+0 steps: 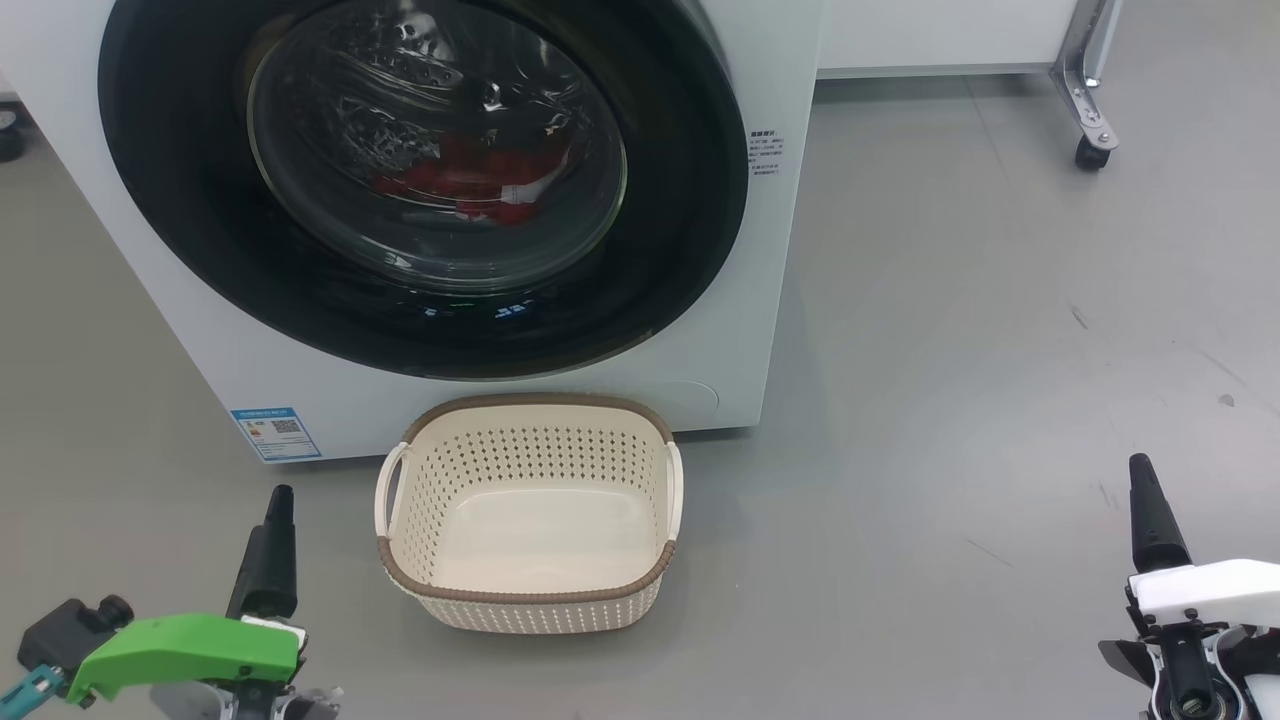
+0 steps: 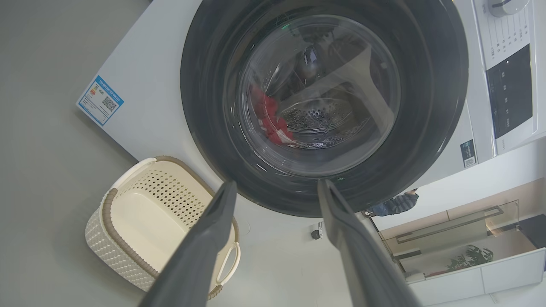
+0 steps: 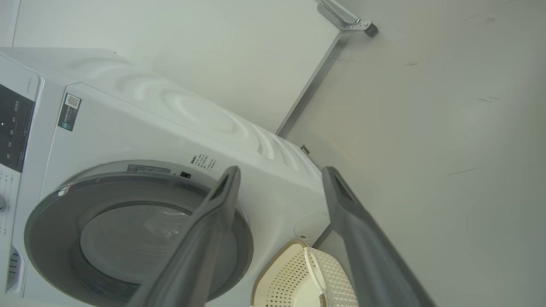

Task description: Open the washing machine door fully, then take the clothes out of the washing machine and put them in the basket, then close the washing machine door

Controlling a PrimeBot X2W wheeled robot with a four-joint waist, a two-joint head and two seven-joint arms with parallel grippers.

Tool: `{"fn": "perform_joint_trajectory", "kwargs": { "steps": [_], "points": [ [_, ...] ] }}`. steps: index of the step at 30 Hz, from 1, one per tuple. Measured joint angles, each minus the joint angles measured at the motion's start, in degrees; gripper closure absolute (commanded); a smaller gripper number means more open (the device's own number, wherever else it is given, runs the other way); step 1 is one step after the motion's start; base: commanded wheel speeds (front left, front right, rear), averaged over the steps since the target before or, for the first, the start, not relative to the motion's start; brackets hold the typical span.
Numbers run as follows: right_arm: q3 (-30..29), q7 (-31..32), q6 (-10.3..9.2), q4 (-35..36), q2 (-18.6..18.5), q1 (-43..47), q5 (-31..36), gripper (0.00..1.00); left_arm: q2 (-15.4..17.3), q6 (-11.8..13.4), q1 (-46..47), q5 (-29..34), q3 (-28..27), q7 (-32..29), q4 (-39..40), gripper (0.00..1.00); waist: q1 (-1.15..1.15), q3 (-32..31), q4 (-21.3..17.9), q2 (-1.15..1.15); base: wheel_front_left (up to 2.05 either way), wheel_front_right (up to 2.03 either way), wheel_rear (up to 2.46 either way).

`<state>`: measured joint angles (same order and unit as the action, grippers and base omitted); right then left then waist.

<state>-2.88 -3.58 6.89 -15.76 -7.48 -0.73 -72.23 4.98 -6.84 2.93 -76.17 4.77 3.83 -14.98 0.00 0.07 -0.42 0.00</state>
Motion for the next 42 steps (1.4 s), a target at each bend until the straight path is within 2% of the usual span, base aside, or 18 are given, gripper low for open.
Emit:
{"fn": "perform_joint_trajectory", "kwargs": {
  "steps": [8, 16, 26, 34, 42],
  "points": [
    [2.1, -1.8, -1.24, 0.7, -2.3, -0.4, 9.6, 0.0, 1.5, 0.6, 0.2, 8.7, 2.0, 1.6, 0.3, 0.0, 0.0, -0.2, 0.0, 0.0, 0.0, 0.0, 0.0],
    [4.9, -3.4, -3.1, 2.0, -4.4, -0.6, 20.7, 0.0, 2.2, 2.6, 1.5, 19.9, 2.8, 3.0, 2.5, 0.0, 0.0, -0.3, 0.0, 0.0, 0.0, 0.0, 0.0],
    [8.8, -5.3, -5.59, 2.9, -5.1, -0.8, 32.2, 0.0, 3.1, 5.6, 1.6, 33.2, 5.9, 5.1, 4.0, 0.0, 0.0, -0.3, 0.1, 0.0, 0.0, 0.0, 0.0],
    [11.3, -6.5, -7.08, 2.7, -5.4, -0.8, 39.4, 0.0, 2.9, 7.6, 1.3, 40.6, 7.6, 6.4, 4.2, 0.0, 0.0, -0.3, 0.1, 0.0, 0.0, 0.0, 0.0],
    [13.0, -8.4, -8.17, 2.6, -5.4, -0.5, 45.7, 0.0, 2.0, 8.6, 0.5, 46.4, 8.8, 8.2, 4.0, 0.0, 0.0, -0.4, 0.0, 0.0, 0.0, 0.0, 0.0]
  ]
}}
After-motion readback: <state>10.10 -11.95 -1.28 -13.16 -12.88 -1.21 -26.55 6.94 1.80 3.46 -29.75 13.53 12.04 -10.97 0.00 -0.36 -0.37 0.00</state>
